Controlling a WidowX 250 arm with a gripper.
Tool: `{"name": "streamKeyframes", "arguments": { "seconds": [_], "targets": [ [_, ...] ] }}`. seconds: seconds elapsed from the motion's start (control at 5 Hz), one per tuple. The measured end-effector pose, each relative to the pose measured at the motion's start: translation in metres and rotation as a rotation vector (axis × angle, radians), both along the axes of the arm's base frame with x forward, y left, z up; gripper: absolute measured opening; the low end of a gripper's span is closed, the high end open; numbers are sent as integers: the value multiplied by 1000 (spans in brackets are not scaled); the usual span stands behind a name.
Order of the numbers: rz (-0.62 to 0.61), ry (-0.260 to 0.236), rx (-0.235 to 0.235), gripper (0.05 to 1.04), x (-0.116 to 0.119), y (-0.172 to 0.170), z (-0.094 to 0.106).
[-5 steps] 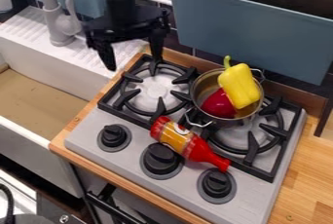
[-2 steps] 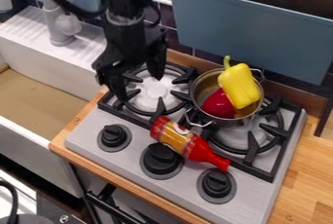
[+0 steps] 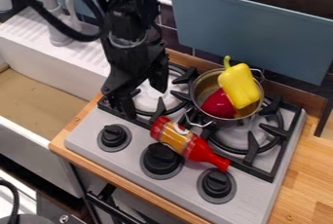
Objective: Moved the red bottle to the left lower burner side
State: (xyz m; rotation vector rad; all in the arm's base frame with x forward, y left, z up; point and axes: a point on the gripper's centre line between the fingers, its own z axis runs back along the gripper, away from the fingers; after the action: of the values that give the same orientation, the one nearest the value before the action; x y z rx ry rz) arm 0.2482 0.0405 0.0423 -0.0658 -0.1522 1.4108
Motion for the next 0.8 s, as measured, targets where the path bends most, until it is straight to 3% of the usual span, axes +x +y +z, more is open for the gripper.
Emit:
{"name": "streamKeyframes", "arguments": {
  "seconds": [0.8],
  "targets": [
    [121,-15,0,999,-8,-18,-29]
  ]
}}
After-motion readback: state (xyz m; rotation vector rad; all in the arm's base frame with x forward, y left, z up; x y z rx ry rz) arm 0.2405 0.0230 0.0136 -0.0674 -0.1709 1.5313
